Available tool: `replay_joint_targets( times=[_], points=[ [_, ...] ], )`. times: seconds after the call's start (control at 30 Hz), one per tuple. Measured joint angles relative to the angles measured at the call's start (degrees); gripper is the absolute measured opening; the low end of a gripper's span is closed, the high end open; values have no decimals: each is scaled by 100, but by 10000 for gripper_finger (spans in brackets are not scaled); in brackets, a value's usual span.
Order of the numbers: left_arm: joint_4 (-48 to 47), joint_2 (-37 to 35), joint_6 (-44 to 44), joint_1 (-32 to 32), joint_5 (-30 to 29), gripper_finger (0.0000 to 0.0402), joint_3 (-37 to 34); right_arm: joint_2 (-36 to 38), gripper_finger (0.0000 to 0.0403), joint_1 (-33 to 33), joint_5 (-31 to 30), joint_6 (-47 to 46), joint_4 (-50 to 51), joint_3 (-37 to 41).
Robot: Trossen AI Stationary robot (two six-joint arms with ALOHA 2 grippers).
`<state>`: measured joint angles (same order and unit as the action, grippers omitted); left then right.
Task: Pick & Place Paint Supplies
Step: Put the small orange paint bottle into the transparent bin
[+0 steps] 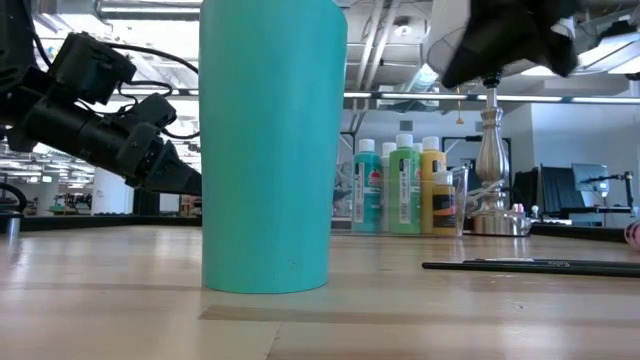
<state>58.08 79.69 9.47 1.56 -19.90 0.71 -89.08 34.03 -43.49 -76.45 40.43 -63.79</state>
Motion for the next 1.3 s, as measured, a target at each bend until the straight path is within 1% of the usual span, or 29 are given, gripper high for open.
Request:
replay_joint_targets(
  times=[0.27, 0.43, 0.57, 0.87, 0.97, 1.13, 1.23, 1.3],
  points=[
    [9, -1, -20, 0, 22, 186, 33, 0, 0, 508, 58, -1510, 1148, 0],
    [9, -1, -20, 0, 20, 186, 35, -18, 0, 760, 395, -2346, 1908, 0],
    [9, -3, -20, 0, 17, 186, 37, -26, 0, 954, 902, -2923, 2271, 83],
    [7, -3, -20, 0, 13, 186, 38, -28, 0, 1460, 1991, -3629, 2216, 450],
    [7, -3, -20, 0, 3, 186, 40, -28, 0, 1651, 2535, -3898, 2156, 450],
    [7, -2, -20, 0, -7, 186, 40, -28, 0, 2016, 3782, -4301, 1963, 450],
    [7, -2, -20, 0, -7, 186, 40, -28, 0, 2234, 4209, -4600, 1783, 450],
    [7, -1, -20, 0, -7, 186, 40, -28, 0, 2368, 4322, -4743, 1604, 450]
  ],
)
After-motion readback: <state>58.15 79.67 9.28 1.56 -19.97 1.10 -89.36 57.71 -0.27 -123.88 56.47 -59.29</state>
